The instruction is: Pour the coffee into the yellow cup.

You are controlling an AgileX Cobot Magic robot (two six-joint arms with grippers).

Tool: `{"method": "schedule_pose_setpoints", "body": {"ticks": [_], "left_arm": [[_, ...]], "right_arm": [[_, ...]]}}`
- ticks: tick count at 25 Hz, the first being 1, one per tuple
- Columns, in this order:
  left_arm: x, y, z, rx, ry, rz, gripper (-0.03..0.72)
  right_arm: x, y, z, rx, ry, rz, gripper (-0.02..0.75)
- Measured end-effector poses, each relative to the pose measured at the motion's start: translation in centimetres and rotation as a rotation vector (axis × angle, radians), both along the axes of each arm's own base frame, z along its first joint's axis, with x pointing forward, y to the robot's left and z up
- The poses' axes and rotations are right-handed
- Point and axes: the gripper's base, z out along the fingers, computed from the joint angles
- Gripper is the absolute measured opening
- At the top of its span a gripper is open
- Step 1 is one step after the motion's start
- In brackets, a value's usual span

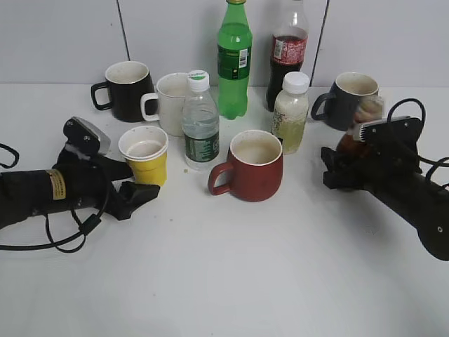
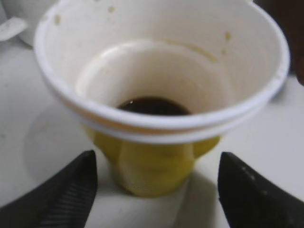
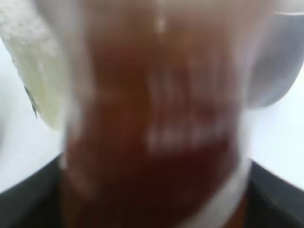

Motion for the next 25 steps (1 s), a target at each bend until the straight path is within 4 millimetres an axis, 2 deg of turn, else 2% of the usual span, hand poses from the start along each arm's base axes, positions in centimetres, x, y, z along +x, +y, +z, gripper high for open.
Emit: {"method": "schedule_pose_setpoints", "body": {"ticks": [2, 4, 11, 16, 20, 25], "left_arm": [[-0.6, 0.2, 0.3, 0.012, 0.012, 0.003, 0.596], [-1.2, 0.3, 0.5, 0.018, 0.021, 0.005, 0.594], [-3.1, 1.3, 1.6, 0.089, 0.070, 0.052, 0.587], [-3.4, 3.0, 5.1, 0.107, 0.130, 0.289, 0.587], [-4.0, 4.0, 7.1, 0.150, 0.178, 0.395, 0.587], [-5.9, 3.8, 11.2, 0.155, 0.192, 0.509, 0.587]], "right_arm": [[0.1, 0.0, 0.2, 0.005, -0.016, -0.006, 0.604], [0.2, -0.1, 0.3, 0.009, -0.027, -0.019, 0.627], [-1.7, -0.6, -0.1, 0.005, 0.029, -0.036, 0.632], [-3.8, -1.1, 0.9, 0.032, 0.058, -0.047, 0.627], [-4.9, -1.3, 2.3, 0.036, 0.118, -0.055, 0.615], [-6.0, -1.5, 4.4, 0.040, 0.295, -0.075, 0.598]]}}
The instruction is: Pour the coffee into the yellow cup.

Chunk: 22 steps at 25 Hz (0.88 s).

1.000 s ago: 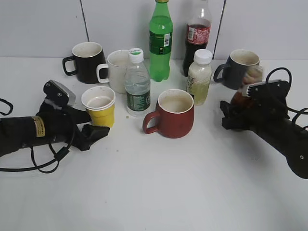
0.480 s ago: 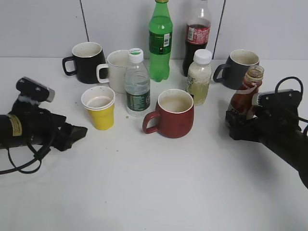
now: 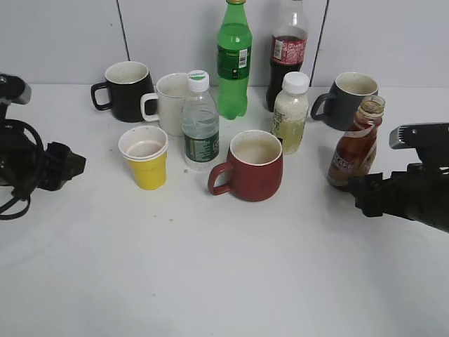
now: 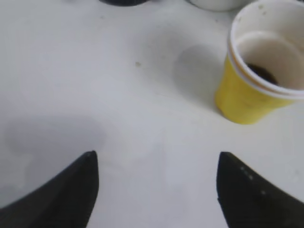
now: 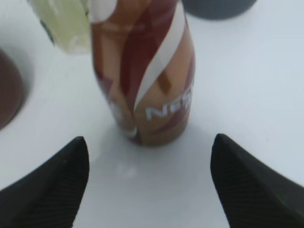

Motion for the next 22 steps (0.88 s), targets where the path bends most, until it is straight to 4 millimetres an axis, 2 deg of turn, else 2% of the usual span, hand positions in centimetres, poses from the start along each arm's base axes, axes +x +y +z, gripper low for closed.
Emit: {"method": "schedule_pose_setpoints", "body": {"ticks": [5, 9, 13, 15, 18, 22], "left_arm": [[-3.1, -0.7, 3.7, 0.043, 0.012, 0.015, 0.573], [-6.0, 0.4, 6.4, 0.084, 0.061, 0.083, 0.534], [-9.2, 2.0, 9.2, 0.042, 0.046, 0.156, 0.492], [-10.7, 2.6, 10.0, 0.019, 0.045, 0.182, 0.484], [-14.7, 4.3, 11.8, -0.011, 0.013, 0.197, 0.475], [-18.6, 5.5, 12.4, 0.011, 0.005, 0.118, 0.473]], "right_arm": [[-1.8, -0.5, 3.2, -0.022, 0.166, -0.022, 0.595], [-2.9, -0.8, 6.7, -0.047, 0.239, -0.033, 0.595], [-4.1, -0.6, 10.7, -0.059, 0.258, -0.021, 0.595], [-5.2, -0.4, 12.2, -0.074, 0.283, 0.006, 0.595], [-7.5, 0.0, 13.7, -0.081, 0.345, 0.067, 0.594], [-10.9, 0.4, 14.9, -0.032, 0.429, 0.134, 0.594]]}}
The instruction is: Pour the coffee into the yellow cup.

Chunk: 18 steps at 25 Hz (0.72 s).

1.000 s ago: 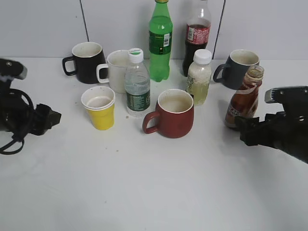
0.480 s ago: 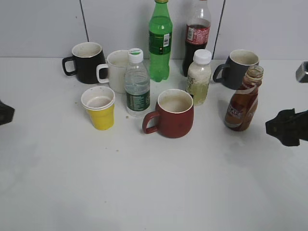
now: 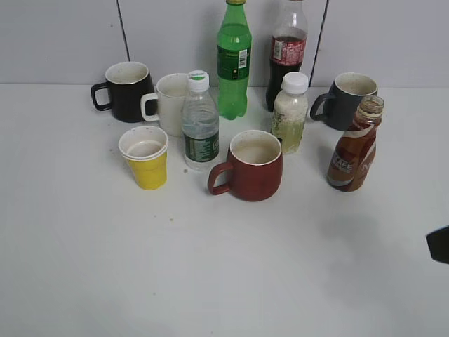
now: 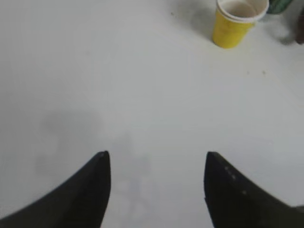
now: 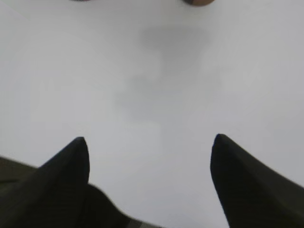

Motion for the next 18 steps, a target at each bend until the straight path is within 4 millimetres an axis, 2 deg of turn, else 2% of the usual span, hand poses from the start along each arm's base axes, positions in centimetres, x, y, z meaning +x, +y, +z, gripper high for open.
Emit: {"method": "schedule_pose_setpoints", "body": {"ticks": [1, 3, 4, 8, 11, 15, 18], "left_arm": [[-0.8, 0.1, -0.2, 0.001, 0.029, -0.019, 0.473], [-0.8, 0.1, -0.2, 0.001, 0.029, -0.019, 0.473], [-2.9, 0.6, -0.4, -0.029, 0.021, -0.046, 0.471], [-4.9, 1.1, -0.7, -0.042, -0.044, -0.112, 0.471], [-6.0, 1.2, -0.5, -0.058, -0.103, -0.162, 0.471], [-5.8, 1.1, -0.9, -0.054, -0.151, -0.187, 0.471], [-5.7, 1.0, -1.1, -0.052, -0.156, -0.191, 0.467]], "right_arm": [[-0.9, -0.1, 0.3, 0.010, 0.017, 0.009, 0.594], [-2.6, -0.5, 1.1, 0.020, 0.019, 0.024, 0.594], [-3.4, -0.8, 1.5, 0.025, -0.002, 0.032, 0.594], [-6.6, -1.9, 2.8, 0.022, -0.093, 0.097, 0.592], [-8.8, -2.7, 3.0, 0.038, -0.173, 0.112, 0.593], [-11.1, -3.5, 2.2, 0.045, -0.283, 0.141, 0.593], [-12.5, -4.0, 2.4, 0.056, -0.375, 0.165, 0.593]]}}
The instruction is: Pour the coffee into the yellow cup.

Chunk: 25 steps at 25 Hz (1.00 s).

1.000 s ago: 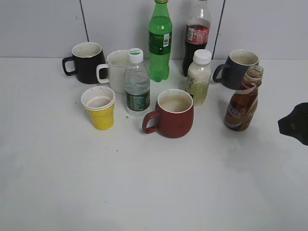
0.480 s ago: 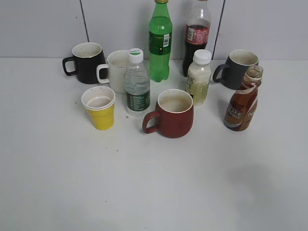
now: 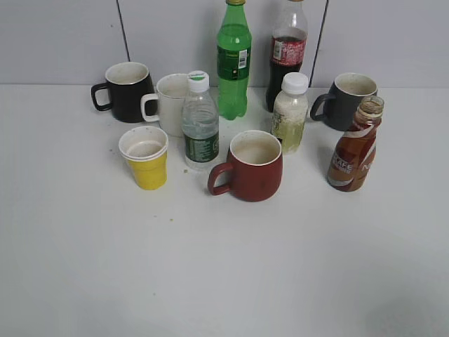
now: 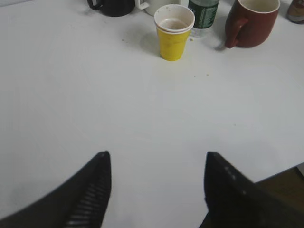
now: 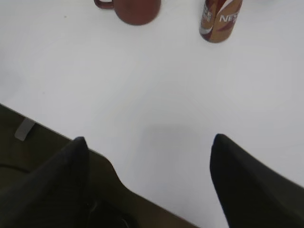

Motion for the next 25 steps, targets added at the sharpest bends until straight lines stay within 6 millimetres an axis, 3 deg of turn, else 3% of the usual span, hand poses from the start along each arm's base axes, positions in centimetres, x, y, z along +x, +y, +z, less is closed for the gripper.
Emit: {"method": "schedule_pose_setpoints", "body": {"ticks": [4, 25], "left_arm": [[-0.01, -0.03, 0.01, -0.004, 0.000, -0.002, 0.460], [0.01, -0.01, 0.02, -0.002, -0.003, 0.000, 0.437]], "right_arm": [[-0.75, -0.27, 0.11, 0.012, -0.050, 0.005, 0.592], [-0.77, -0.24, 0.09, 0.014, -0.050, 0.008, 0.592]]}}
